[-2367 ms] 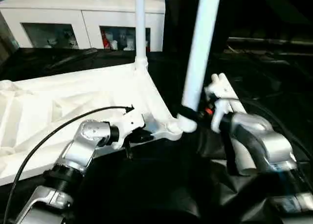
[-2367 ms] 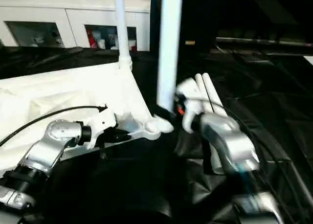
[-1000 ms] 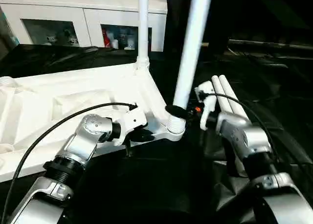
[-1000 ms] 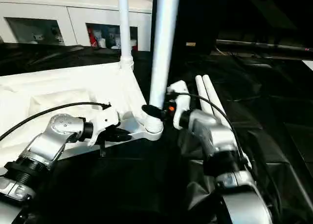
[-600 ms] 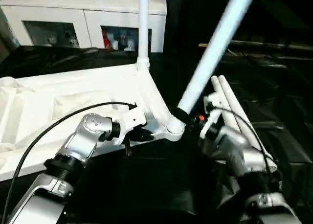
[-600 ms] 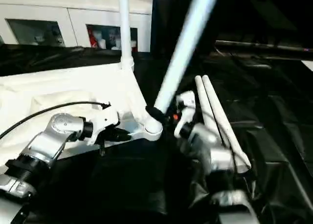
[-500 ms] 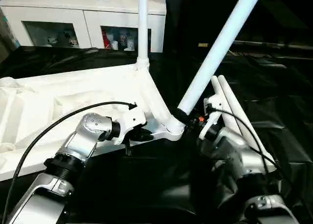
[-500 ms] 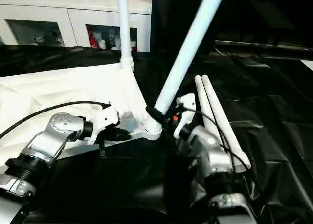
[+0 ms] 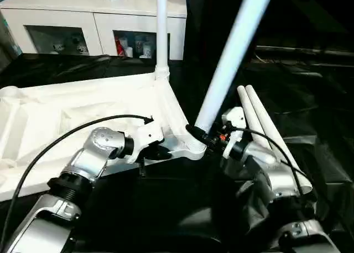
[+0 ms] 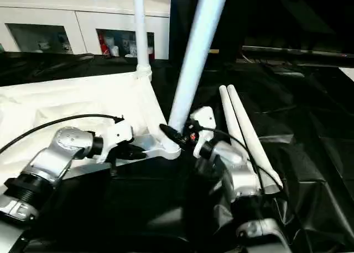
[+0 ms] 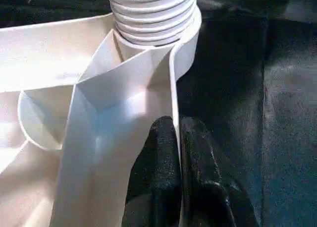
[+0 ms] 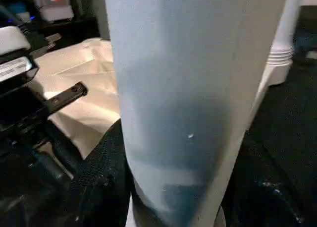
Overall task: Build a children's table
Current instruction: Insert table leg to table base
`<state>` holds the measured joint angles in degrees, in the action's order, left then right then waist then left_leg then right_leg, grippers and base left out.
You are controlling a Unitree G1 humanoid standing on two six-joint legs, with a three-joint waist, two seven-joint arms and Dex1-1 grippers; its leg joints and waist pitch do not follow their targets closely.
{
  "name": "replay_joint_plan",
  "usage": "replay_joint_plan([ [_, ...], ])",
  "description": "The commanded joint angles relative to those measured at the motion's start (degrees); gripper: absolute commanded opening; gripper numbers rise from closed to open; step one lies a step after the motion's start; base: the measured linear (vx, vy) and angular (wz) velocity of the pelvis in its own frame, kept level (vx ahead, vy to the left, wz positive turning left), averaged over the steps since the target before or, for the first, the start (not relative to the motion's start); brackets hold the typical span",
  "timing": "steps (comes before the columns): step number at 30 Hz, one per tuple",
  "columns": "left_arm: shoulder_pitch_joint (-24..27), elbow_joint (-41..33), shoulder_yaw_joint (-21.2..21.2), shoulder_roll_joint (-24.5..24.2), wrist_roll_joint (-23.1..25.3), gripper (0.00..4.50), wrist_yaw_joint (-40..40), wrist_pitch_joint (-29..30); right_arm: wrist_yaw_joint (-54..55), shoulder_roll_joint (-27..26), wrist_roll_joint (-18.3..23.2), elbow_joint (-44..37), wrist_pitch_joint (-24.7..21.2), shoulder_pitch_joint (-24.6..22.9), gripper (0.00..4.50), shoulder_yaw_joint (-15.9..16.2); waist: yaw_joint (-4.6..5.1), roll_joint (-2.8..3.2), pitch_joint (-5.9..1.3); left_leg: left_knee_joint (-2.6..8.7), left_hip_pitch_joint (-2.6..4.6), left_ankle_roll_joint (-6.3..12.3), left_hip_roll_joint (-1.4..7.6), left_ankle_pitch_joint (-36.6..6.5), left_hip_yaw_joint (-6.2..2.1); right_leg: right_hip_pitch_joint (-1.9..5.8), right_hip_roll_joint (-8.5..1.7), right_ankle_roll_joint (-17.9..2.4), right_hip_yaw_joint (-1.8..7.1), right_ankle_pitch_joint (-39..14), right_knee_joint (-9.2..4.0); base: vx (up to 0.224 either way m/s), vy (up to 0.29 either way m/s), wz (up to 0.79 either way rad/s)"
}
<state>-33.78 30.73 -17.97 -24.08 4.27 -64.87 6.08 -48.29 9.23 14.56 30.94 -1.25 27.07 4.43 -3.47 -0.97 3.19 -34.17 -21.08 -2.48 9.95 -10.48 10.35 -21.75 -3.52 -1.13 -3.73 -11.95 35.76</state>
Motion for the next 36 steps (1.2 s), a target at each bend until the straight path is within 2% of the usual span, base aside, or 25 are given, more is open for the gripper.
replay_joint_plan([
  [1,-0.6,0.5,-1.8,-0.3,1.6,0.0,-0.3,-0.5,-3.0,0.4,-2.2,2.9,-4.1,-1.7,1.89,3.5,0.11,0.41,-3.05,4.93,0.98,-0.49,3.94,-17.1,-1.72,1.41,-5.71,-11.5,3.62,-17.8,-5.47,0.0,0.0,0.0],
  [5,-0.6,0.7,-1.9,-0.4,1.4,0.0,-0.7,-1.6,-5.1,1.3,-1.9,3.3,-5.0,-1.9,1.89,4.1,0.08,0.45,-3.16,4.94,0.97,-0.27,3.99,-16.0,-1.64,1.46,-5.65,-12.2,3.61,-15.2,-5.27,0.0,0.0,0.0],
  [9,0.7,-0.6,-3.0,-1.6,-0.8,0.0,-7.4,-7.1,-10.0,3.0,-1.8,3.1,-5.2,-3.4,1.89,5.8,0.01,0.63,-3.32,5.01,0.95,0.05,4.03,-15.5,-1.62,1.68,-5.5,-12.6,3.54,-12.4,-5.09,0.0,0.0,0.0],
  [13,1.9,-3.1,-3.4,-2.6,-3.7,0.0,-13.6,-6.4,-13.6,4.1,-1.7,1.8,-5.8,-4.4,1.89,7.0,0.13,0.82,-3.42,5.34,1.0,-0.15,4.21,-16.3,-1.61,1.91,-5.4,-13.4,3.39,-10.2,-4.93,0.0,0.0,0.0],
  [14,2.0,-3.6,-3.5,-2.9,-4.1,0.0,-14.7,-5.8,-14.5,4.5,-1.8,1.4,-5.9,-4.7,1.89,7.5,0.2,1.06,-3.36,5.43,1.32,-0.51,4.23,-17.5,-1.6,1.62,-5.27,-13.5,3.39,-10.6,-4.95,0.0,0.0,0.0],
  [19,1.6,-2.8,-3.6,-3.4,-4.4,0.0,-16.0,-7.1,-17.0,5.4,-2.0,0.6,-6.2,-5.7,1.89,8.5,0.2,0.79,-3.23,5.45,1.5,-1.34,4.13,-19.9,-1.62,1.59,-5.52,-13.2,3.52,-14.4,-5.44,0.0,0.0,0.0],
  [20,1.4,-2.5,-3.5,-3.3,-4.5,0.0,-15.9,-7.2,-17.4,5.6,-2.1,0.5,-6.1,-6.1,1.89,8.7,0.12,0.61,-3.24,5.45,1.45,-1.21,4.15,-19.7,-1.61,1.6,-5.59,-13.1,3.59,-14.9,-5.54,0.0,0.0,0.0],
  [21,1.4,-2.4,-3.5,-3.3,-4.4,0.0,-15.8,-7.2,-17.3,5.5,-2.1,0.6,-6.0,-6.1,1.89,8.7,0.06,0.7,-3.26,5.47,1.48,-1.22,4.21,-19.4,-1.66,1.59,-5.64,-13.0,3.6,-14.9,-5.51,0.0,0.0,0.0],
  [24,0.9,-1.2,-3.0,-2.9,-3.5,0.0,-13.7,-7.9,-16.0,5.1,-2.5,1.9,-5.5,-6.2,1.89,8.1,0.08,0.72,-3.2,5.57,1.63,-1.61,4.24,-20.3,-1.72,1.39,-5.59,-12.7,3.57,-15.9,-5.66,0.0,0.0,0.0],
  [26,0.3,0.3,-2.3,-2.1,-2.6,0.0,-10.7,-7.8,-12.3,4.1,-2.8,4.4,-4.7,-5.4,1.89,6.3,0.22,0.74,-2.98,5.61,1.67,-2.08,4.18,-21.9,-1.78,1.19,-5.71,-12.4,3.61,-18.3,-5.87,0.0,0.0,0.0],
  [27,0.0,0.9,-2.1,-1.8,-2.2,0.0,-9.4,-7.6,-10.9,3.7,-2.7,5.4,-4.6,-5.0,1.89,5.5,0.21,0.75,-2.73,5.7,1.85,-2.28,4.18,-23.3,-1.87,1.02,-5.73,-12.1,3.58,-20.5,-6.14,0.0,0.0,0.0],
  [28,-0.8,2.6,-1.6,-1.1,-1.4,0.0,-6.9,-7.1,-7.5,3.1,-3.1,7.9,-3.6,-3.9,1.89,4.3,0.35,0.66,-2.36,5.54,2.38,-2.75,4.01,-26.8,-2.03,0.56,-5.95,-10.7,3.56,-27.0,-6.85,0.0,0.0,0.0],
  [29,-1.3,3.8,-1.3,-0.6,-0.9,0.0,-4.9,-6.4,-5.4,2.7,-3.2,9.4,-2.9,-3.3,1.89,3.3,0.47,0.72,-2.12,5.36,2.82,-3.23,3.96,-29.0,-2.21,0.17,-6.05,-9.9,3.49,-30.6,-7.2,0.0,0.0,0.0],
  [30,-2.1,5.5,-0.6,0.3,-0.5,0.0,-2.1,-5.7,-1.3,2.1,-3.5,11.8,-2.3,-2.2,1.89,2.0,0.54,0.57,-2.05,5.18,3.46,-3.65,3.74,-31.3,-2.56,-0.22,-6.14,-7.9,3.23,-36.3,-7.86,-0.059,0.001,0.0],
  [31,-3.1,7.3,0.4,1.5,-0.4,0.0,1.0,-4.3,3.4,1.3,-4.1,14.2,-1.5,-0.9,1.89,0.9,0.71,0.6,-2.02,5.18,3.65,-3.93,3.72,-32.4,-2.89,-0.35,-6.24,-6.4,2.97,-38.9,-8.27,-0.063,0.01,-0.04],
  [32,-3.6,8.1,0.9,2.1,-0.4,0.0,2.6,-3.4,5.8,1.0,-4.4,15.4,-1.1,-0.3,1.89,0.4,0.87,0.6,-2.02,5.27,3.46,-4.16,3.75,-32.8,-3.1,-0.18,-6.23,-5.8,2.76,-39.5,-8.3,-0.063,0.01,-0.04],
  [33,-4.0,8.9,1.3,2.7,-0.2,0.0,4.4,-2.9,8.1,0.6,-4.6,16.5,-0.7,0.2,1.89,-0.2,1.25,0.8,-1.88,5.38,3.58,-4.56,3.69,-34.5,-3.35,-0.32,-6.07,-4.6,2.15,-40.7,-8.68,-0.075,0.021,-0.1],
  [34,-4.7,10.0,1.6,3.5,0.3,0.0,7.0,-2.6,11.8,0.1,-5.1,17.7,0.1,0.9,1.89,-0.8,1.58,0.92,-1.91,5.58,3.55,-4.82,3.71,-36.6,-3.76,-0.05,-5.97,-4.0,1.54,-40.5,-8.82,-0.069,0.034,-0.14],
  [35,-5.4,11.2,1.9,4.5,0.9,0.0,9.9,-2.0,16.3,-0.2,-6.2,19.0,1.0,1.6,1.89,-1.0,2.15,1.12,-2.06,6.17,3.02,-5.18,3.82,-38.2,-4.17,0.67,-5.93,-3.9,0.99,-38.4,-8.73,-0.069,0.034,-0.14],
  [36,-6.1,12.5,2.2,5.7,1.4,0.0,13.3,-1.2,19.7,-0.8,-6.9,20.2,2.3,2.2,1.89,-1.4,2.37,1.38,-1.94,6.46,2.85,-5.4,3.89,-39.4,-4.31,0.76,-5.7,-3.9,0.66,-37.3,-8.69,-0.061,0.047,-0.16],
])
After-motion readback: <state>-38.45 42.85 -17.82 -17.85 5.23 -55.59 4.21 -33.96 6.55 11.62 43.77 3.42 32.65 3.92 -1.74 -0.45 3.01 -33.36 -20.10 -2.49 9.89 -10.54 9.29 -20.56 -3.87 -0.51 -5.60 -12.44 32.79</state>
